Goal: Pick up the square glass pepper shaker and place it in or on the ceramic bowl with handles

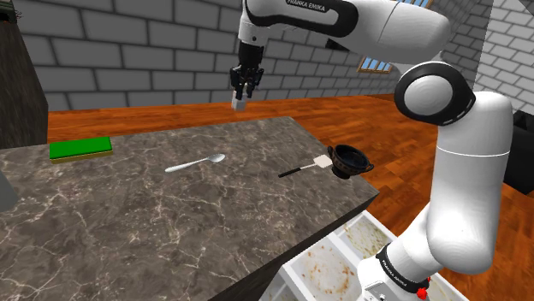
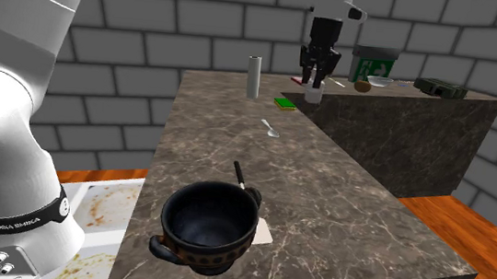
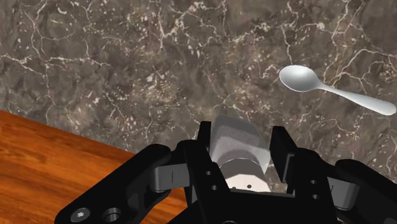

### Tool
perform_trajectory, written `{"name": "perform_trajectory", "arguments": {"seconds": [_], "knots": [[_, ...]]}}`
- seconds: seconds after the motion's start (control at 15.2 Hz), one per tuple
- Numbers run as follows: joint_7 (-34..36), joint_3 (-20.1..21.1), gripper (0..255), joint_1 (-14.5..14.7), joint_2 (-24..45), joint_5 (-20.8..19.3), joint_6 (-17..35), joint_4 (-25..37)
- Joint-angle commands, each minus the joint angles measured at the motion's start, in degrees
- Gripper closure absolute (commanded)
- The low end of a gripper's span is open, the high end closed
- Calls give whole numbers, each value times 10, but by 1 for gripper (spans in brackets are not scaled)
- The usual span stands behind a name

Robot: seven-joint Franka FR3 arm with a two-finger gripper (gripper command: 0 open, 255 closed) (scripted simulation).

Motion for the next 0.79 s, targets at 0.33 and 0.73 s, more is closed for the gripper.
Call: {"name": "perform_trajectory", "arguments": {"seconds": [0.33, 0.73], "knots": [[-37, -8, 255, -32, -129, 9, 48, -178], [-88, -28, 255, -63, -252, 14, 85, -340]]}}
